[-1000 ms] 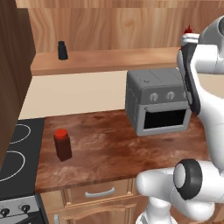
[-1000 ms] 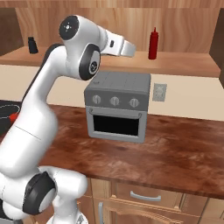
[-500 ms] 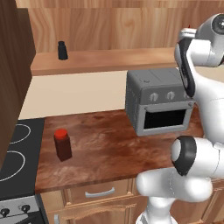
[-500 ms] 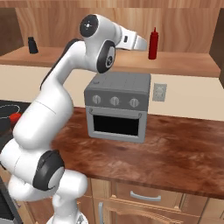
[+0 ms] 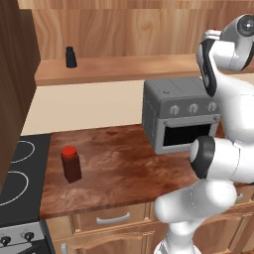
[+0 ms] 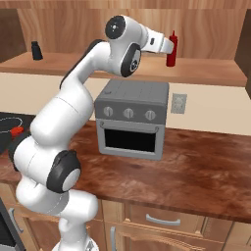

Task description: Collect the paprika, ketchup, and shaker from the cabinet and place them next to the stove.

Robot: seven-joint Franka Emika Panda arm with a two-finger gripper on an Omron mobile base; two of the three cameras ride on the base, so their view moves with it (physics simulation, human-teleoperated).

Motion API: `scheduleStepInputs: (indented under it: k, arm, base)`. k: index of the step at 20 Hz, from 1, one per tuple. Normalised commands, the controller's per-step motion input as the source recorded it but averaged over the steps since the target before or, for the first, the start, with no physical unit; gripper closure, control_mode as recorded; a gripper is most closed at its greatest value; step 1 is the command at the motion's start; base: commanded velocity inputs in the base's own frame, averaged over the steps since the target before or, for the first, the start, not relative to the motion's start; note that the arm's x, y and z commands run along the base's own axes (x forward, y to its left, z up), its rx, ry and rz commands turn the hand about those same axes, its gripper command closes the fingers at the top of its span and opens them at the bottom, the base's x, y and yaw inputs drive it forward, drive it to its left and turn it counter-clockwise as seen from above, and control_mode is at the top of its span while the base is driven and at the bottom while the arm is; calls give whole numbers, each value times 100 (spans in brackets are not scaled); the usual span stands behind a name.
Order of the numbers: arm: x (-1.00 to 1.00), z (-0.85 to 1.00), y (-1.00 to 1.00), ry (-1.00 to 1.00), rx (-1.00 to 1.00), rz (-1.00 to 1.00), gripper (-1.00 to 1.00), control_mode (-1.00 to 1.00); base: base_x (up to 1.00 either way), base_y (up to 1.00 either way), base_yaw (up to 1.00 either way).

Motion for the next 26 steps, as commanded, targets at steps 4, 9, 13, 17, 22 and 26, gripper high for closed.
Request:
scheduleStepInputs:
  k: [4, 9, 13, 17, 22, 26]
  arm:
    - [41, -1, -25, -1, 0, 0, -100, -100]
    - [37, -8, -18, -3, 0, 0, -100, -100]
    - [26, -18, -1, -9, 0, 0, -100, -100]
    - [24, -10, 0, -9, -1, 0, -100, -100]
    - [26, -1, -9, -9, -2, 0, -100, -100]
    - [22, -1, -8, -1, -10, 0, -100, -100]
  base:
    - [0, 0, 0]
    - [0, 0, 0]
    - [0, 0, 0]
    - [0, 0, 0]
    - [0, 0, 0]
    - [0, 0, 0]
